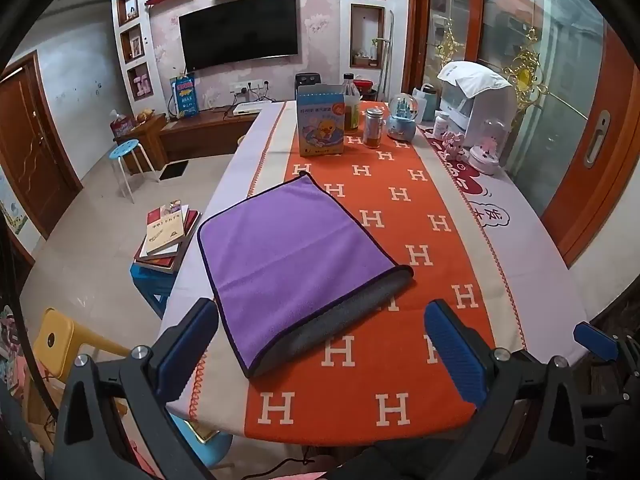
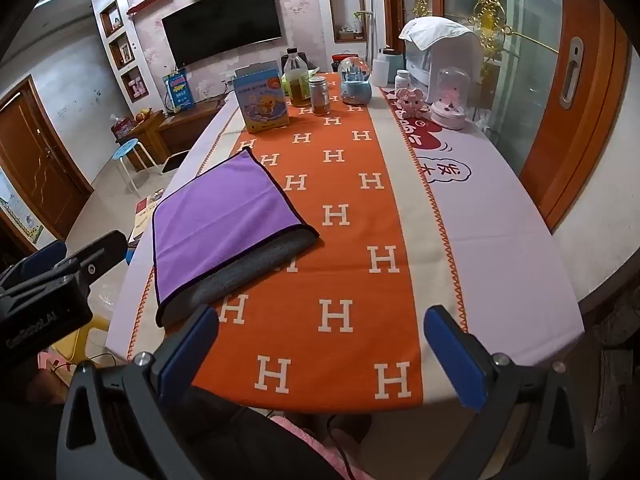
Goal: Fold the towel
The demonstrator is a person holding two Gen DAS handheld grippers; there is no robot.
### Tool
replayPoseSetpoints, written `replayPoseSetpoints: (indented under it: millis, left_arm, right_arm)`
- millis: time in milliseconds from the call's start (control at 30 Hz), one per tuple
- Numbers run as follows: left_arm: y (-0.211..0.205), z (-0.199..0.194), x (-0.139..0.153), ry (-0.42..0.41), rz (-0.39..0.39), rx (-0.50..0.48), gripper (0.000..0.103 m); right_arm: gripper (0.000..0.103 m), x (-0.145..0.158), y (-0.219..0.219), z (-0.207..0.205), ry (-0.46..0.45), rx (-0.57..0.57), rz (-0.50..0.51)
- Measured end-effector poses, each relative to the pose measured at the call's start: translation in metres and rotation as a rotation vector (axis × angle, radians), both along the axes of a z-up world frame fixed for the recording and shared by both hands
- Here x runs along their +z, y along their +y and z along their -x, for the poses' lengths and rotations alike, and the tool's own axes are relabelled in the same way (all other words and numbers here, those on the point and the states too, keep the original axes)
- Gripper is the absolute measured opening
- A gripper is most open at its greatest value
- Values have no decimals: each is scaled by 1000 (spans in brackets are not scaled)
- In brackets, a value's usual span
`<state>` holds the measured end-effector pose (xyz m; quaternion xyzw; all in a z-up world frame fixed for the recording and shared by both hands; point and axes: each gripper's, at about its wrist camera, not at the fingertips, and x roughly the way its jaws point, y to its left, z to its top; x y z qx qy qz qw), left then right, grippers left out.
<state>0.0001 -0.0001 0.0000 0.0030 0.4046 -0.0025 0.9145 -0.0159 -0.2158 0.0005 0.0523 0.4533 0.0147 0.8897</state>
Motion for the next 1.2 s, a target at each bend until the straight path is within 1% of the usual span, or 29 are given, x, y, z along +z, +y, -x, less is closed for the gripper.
replayPoseSetpoints:
  millis: [33,300,333,400,533,600,800,1067,1200]
  left_arm:
    - [0,0,0,-13,19,-2,102]
    - [-1,-1,-1,-6,5,-4,103]
    - [-3,1,9,-8,4,-5,102]
    - [-2,-1,12,-9,2,-4,102]
    - [-2,2,9,-20,-2,-5,102]
    - [-4,2,10,-21,-2,-5,102]
    - [-6,3,9,-23,-4,-6,103]
    - [-7,4,11,-28,-9,-3,102]
    - [-1,3,7,-35,-13,-3,103]
  right_arm:
    - [103,0,1,0,0,-2,14]
    - [103,0,1,0,4,-1,13]
    - [103,0,1,0,4,0,12]
    - [103,0,2,0,6,0,13]
    - [103,0,3,-1,7,-1,13]
    - [103,4,-6,0,8,-3,14]
    - [103,3,-9,1,9,-3,19]
    - [103,-3,0,0,16,-3,37]
    - [103,-3,0,-1,20,-5,40]
